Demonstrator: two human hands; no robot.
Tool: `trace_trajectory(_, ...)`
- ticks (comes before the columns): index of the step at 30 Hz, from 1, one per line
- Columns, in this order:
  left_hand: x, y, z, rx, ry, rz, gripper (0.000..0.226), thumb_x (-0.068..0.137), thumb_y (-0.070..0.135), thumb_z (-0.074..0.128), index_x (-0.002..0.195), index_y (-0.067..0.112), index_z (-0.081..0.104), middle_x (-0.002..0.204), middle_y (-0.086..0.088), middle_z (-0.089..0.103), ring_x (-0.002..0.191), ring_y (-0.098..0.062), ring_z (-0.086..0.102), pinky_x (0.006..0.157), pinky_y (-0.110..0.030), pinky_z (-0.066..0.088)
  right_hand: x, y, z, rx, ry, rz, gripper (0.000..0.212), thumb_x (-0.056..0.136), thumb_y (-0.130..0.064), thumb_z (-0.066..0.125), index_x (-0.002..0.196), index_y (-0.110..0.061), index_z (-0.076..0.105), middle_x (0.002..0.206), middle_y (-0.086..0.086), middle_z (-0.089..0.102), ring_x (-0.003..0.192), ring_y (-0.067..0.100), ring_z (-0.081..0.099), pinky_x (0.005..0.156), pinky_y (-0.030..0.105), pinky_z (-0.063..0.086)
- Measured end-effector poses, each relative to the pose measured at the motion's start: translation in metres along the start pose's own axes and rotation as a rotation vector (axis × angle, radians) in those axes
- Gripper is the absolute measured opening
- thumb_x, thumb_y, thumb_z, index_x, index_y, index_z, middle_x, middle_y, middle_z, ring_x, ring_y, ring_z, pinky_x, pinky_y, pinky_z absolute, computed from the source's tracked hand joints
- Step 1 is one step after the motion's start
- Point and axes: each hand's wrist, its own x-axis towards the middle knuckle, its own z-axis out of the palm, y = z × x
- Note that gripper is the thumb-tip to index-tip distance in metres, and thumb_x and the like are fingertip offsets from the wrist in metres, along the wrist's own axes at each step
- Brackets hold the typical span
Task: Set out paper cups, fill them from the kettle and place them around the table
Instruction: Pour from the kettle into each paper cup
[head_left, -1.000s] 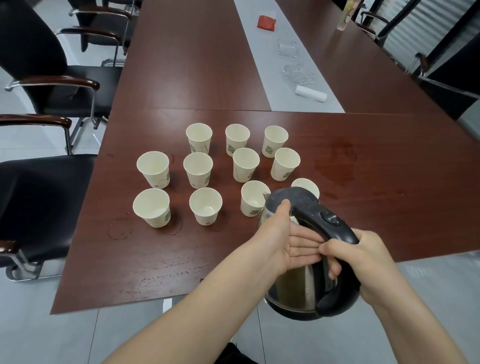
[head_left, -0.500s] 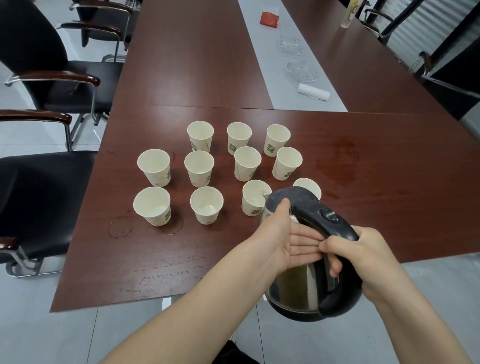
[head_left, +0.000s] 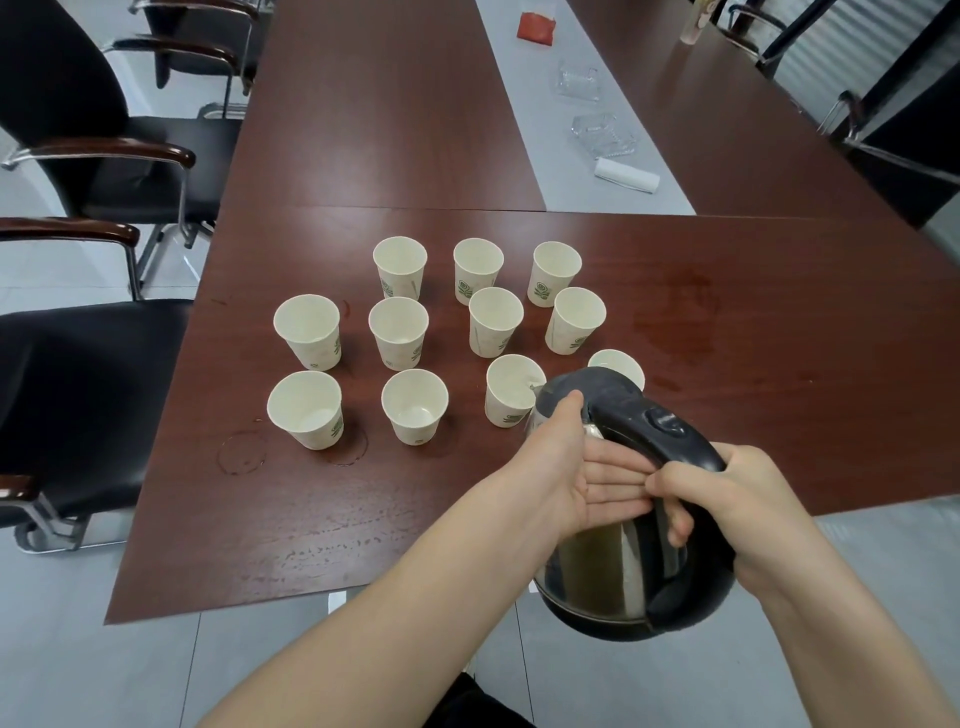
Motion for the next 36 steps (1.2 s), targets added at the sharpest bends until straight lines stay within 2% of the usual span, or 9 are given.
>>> trace_trajectory(7, 0.0009, -0.0004, -0.0005, -0.007, -0.004, 0.002, 0.088, 0.097, 0.058, 0.026, 0.054, -0.008, 0.065, 0.059, -0.019, 0.067, 0.047, -0.024, 0.066, 0.048, -0.031, 0.056, -0.0003, -0.0005, -0.0004, 0.004, -0.006, 0.003, 0.039, 0.074, 0.011, 0.056, 0.040, -0.005, 0.046, 0.038, 0.015, 0.043, 0.038, 0.022, 0.042, 0.054, 0.032, 0.038)
trace_trajectory(11, 0.0029, -0.0014, -0.0011, -0.008, -0.012, 0.002, 0.092, 0.097, 0.058, 0.025, 0.045, -0.006, 0.065, 0.058, -0.018, 0.067, 0.046, -0.024, 0.066, 0.048, -0.031, 0.056, 0.0003, -0.0011, -0.0007, 0.009, -0.012, 0.008, 0.041, 0.074, 0.011, 0.056, 0.038, -0.007, 0.045, 0.038, 0.014, 0.043, 0.038, 0.022, 0.042, 0.053, 0.032, 0.038)
trace_trajectory(17, 0.0056, -0.0020, -0.0011, -0.004, -0.013, 0.002, 0.093, 0.097, 0.058, 0.025, 0.044, -0.005, 0.066, 0.058, -0.017, 0.067, 0.047, -0.023, 0.066, 0.050, -0.031, 0.056, 0.0002, -0.0003, -0.0010, 0.012, -0.017, 0.014, 0.041, 0.074, 0.011, 0.057, 0.039, -0.007, 0.046, 0.038, 0.014, 0.044, 0.038, 0.023, 0.042, 0.053, 0.032, 0.039)
trace_trajectory(23, 0.0065, -0.0024, -0.0005, -0.008, 0.001, 0.004, 0.088, 0.098, 0.058, 0.025, 0.054, -0.007, 0.065, 0.059, -0.018, 0.067, 0.052, -0.024, 0.066, 0.050, -0.031, 0.056, 0.0011, -0.0004, -0.0012, 0.021, -0.020, 0.015, 0.039, 0.074, 0.010, 0.057, 0.041, -0.006, 0.045, 0.038, 0.013, 0.043, 0.038, 0.022, 0.041, 0.051, 0.031, 0.038)
trace_trajectory(28, 0.0077, -0.0020, -0.0006, -0.003, 0.004, 0.006, 0.092, 0.097, 0.058, 0.025, 0.042, -0.004, 0.065, 0.057, -0.016, 0.067, 0.050, -0.022, 0.066, 0.052, -0.030, 0.056, 0.0029, 0.0003, -0.0017, 0.016, -0.019, 0.017, 0.040, 0.074, 0.010, 0.057, 0.040, -0.008, 0.045, 0.038, 0.013, 0.042, 0.037, 0.021, 0.041, 0.046, 0.028, 0.037)
trace_trajectory(36, 0.0075, -0.0016, 0.0001, -0.011, 0.011, 0.015, 0.090, 0.098, 0.058, 0.026, 0.047, -0.005, 0.065, 0.059, -0.017, 0.067, 0.053, -0.024, 0.066, 0.053, -0.031, 0.056, 0.0039, 0.0013, -0.0028, 0.021, -0.015, 0.006, 0.037, 0.073, 0.010, 0.058, 0.042, -0.006, 0.045, 0.038, 0.013, 0.043, 0.038, 0.021, 0.041, 0.049, 0.030, 0.038)
